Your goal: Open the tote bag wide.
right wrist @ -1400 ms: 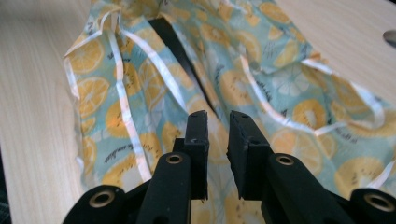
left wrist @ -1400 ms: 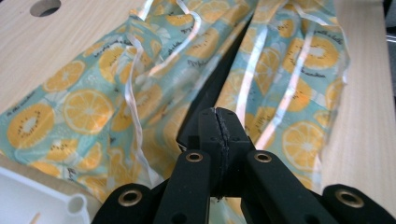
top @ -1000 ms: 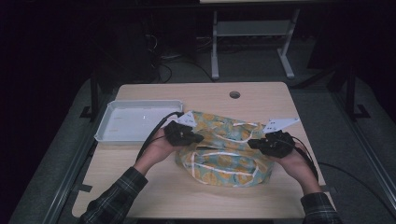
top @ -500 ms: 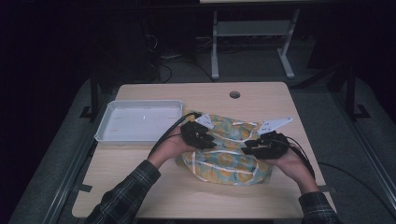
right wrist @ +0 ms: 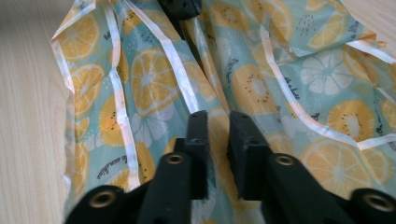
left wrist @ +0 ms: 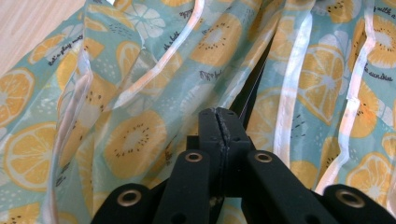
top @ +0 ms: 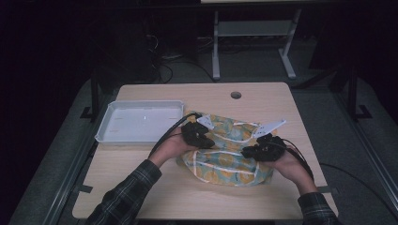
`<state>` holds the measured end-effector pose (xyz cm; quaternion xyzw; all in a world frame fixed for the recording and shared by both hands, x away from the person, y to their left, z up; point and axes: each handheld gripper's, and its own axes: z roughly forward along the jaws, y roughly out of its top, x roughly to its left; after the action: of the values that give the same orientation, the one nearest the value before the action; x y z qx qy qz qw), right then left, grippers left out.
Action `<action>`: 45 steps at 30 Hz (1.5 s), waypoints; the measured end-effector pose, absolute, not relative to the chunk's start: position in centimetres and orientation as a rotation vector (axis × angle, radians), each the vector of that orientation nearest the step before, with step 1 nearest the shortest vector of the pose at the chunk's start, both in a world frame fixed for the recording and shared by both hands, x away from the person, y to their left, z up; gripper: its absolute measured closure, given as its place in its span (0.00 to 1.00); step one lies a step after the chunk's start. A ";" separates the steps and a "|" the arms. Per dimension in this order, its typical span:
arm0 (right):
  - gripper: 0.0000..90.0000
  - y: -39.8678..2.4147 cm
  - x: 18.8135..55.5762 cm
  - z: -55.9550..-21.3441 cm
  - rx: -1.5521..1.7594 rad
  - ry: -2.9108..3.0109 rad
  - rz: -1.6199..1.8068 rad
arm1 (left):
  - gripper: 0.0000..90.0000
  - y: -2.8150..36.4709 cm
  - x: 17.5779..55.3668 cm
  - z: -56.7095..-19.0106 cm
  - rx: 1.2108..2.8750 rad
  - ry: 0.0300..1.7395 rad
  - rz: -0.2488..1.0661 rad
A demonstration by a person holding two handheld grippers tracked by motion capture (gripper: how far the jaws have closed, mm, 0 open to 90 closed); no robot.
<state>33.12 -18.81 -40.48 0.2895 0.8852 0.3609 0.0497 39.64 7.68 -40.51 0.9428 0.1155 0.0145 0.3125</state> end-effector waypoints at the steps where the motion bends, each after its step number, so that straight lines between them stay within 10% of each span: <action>1: 0.94 -18.8 33.1 -40.5 0.880 2.700 1.093 | 1.00 7.7 39.7 -40.5 2.486 0.305 0.042; 45: 1.00 -20.0 25.5 -43.4 0.800 2.891 0.960 | 1.00 9.0 42.0 -40.6 2.419 0.482 0.199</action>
<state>25.52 -20.01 -43.44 0.2541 0.9179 0.3047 -0.0040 42.00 9.02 -40.62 0.9237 0.1841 0.0759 0.3274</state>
